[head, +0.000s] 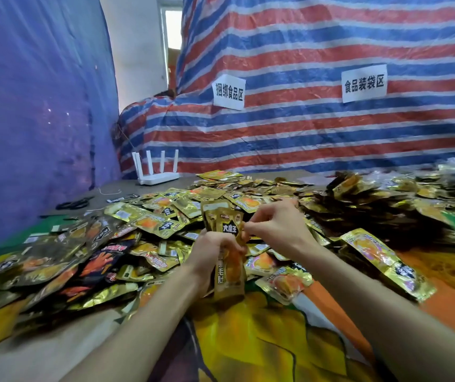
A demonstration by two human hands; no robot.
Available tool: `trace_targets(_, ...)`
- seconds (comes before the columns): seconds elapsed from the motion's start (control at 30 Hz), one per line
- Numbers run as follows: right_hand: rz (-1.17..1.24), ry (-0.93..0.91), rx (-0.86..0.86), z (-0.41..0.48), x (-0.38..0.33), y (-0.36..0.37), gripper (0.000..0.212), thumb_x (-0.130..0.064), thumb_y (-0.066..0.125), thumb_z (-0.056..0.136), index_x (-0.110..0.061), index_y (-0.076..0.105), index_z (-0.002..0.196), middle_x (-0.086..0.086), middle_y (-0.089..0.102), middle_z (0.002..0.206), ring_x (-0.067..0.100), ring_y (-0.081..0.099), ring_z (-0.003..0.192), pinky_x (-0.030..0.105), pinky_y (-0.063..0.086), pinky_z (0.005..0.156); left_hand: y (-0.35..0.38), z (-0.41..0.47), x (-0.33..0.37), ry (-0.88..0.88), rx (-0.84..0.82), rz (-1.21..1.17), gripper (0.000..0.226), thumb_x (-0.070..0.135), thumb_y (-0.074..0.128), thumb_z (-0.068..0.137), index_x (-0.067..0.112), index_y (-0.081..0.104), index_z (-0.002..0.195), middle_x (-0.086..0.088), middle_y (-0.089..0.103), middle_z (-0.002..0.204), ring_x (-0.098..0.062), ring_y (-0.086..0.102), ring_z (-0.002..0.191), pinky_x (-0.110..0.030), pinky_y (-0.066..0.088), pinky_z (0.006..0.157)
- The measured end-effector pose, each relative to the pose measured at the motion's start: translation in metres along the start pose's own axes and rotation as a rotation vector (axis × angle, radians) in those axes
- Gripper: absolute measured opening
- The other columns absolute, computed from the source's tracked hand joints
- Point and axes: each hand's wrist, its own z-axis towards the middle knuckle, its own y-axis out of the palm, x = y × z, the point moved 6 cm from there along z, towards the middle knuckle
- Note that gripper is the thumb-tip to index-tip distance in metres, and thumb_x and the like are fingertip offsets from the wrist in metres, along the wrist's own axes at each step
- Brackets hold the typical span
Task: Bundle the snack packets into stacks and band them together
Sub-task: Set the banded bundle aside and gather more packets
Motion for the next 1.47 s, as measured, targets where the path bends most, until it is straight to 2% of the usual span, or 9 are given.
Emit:
trace_targets(0.1,0.205,0.103,-0.046,0.000,0.019,0.011,0.023,-0.021,0.078,0.081,-0.025,0.076,0.059,-0.008,0.066,0.058,-0.001,0.051,0.051,0.016,0.039,0.045,0.006,0.001,-0.003,-0.070,-0.166,-0.220,0.027,0.003,0.059,0.059,0.007,0.061,0.085,-0.008,0.055,0.076,-0.020,0.054,0.068,-0.035,0.046,0.071)
trace_targets(0.23,0.762,0.337,-0.236,-0.002,0.039,0.016,0.026,-0.009,0.060,0.084,-0.015,0.072,0.062,0.002,0.063,0.070,0.014,0.055,0.065,0.023,0.039,0.055,0.002,0.009,-0.001,-0.065,-0.273,-0.539,0.036,-0.001,0.041,0.071,0.004,0.051,0.105,-0.005,0.050,0.082,-0.018,0.049,0.071,-0.034,0.042,0.073)
trace_targets(0.4,1.225,0.358,-0.444,-0.012,0.030,0.011,0.018,-0.021,0.048,0.075,-0.017,0.058,0.061,0.002,0.061,0.074,0.021,0.063,0.081,0.036,0.044,0.085,0.010,0.004,-0.003,-0.143,-0.411,-0.601,0.025,0.004,0.042,0.069,0.008,0.048,0.093,-0.007,0.047,0.083,-0.019,0.044,0.080,-0.033,0.044,0.078)
trace_targets(0.6,1.530,0.323,-0.398,-0.012,0.017,0.007,0.021,-0.009,0.052,0.078,-0.005,0.070,0.087,-0.004,0.041,0.055,0.015,0.048,0.051,0.036,0.058,0.077,0.017,0.003,-0.005,-0.151,-0.420,-0.646,0.024,0.005,0.041,0.071,0.010,0.046,0.094,-0.006,0.049,0.082,-0.019,0.053,0.073,-0.031,0.039,0.081)
trace_targets(0.73,1.309,0.276,-0.394,-0.008,0.020,0.008,0.036,-0.007,0.058,0.088,-0.021,0.079,0.113,-0.004,0.066,0.074,0.005,0.046,0.045,0.023,0.058,0.056,0.008,0.006,-0.007,-0.137,-0.335,-0.612,0.038,0.002,0.051,0.069,0.000,0.063,0.105,-0.010,0.054,0.083,-0.024,0.052,0.077,-0.035,0.048,0.075)
trace_targets(0.87,1.021,0.241,-0.293,-0.008,0.027,0.010,0.044,-0.013,0.073,0.081,-0.025,0.071,0.123,0.014,0.076,0.109,0.024,0.073,0.068,0.030,0.059,0.054,-0.012,0.014,-0.013,-0.151,0.020,-0.554,0.028,0.000,0.048,0.074,0.001,0.074,0.084,-0.014,0.058,0.076,-0.027,0.055,0.067,-0.035,0.051,0.068)
trace_targets(1.13,0.708,0.209,-0.286,-0.027,0.019,0.041,0.053,-0.027,0.091,0.062,-0.027,0.078,0.113,0.015,0.071,0.113,0.025,0.076,0.095,0.045,0.063,0.067,-0.040,0.010,0.001,0.051,0.514,-0.628,0.005,0.000,0.064,0.091,0.000,0.060,0.090,-0.016,0.060,0.094,-0.029,0.061,0.097,-0.044,0.053,0.097)
trace_targets(1.37,0.531,0.025,-0.173,-0.040,-0.014,0.059,0.054,-0.026,0.090,0.066,-0.042,0.071,0.113,-0.018,0.069,0.118,-0.010,0.063,0.106,0.026,0.056,0.086,-0.024,0.003,0.000,-0.035,0.460,-0.532,0.028,0.024,0.069,0.087,0.002,0.068,0.104,-0.019,0.070,0.102,-0.036,0.071,0.088,-0.047,0.059,0.083)
trace_targets(1.47,0.551,-0.029,-0.118,-0.039,-0.012,0.054,0.053,-0.007,0.088,0.073,-0.032,0.069,0.115,-0.023,0.071,0.110,-0.016,0.060,0.106,0.006,0.048,0.082,-0.012,0.004,-0.002,-0.068,0.295,-0.605,0.023,0.027,0.064,0.087,0.008,0.077,0.085,-0.014,0.072,0.092,-0.031,0.074,0.080,-0.042,0.062,0.067)
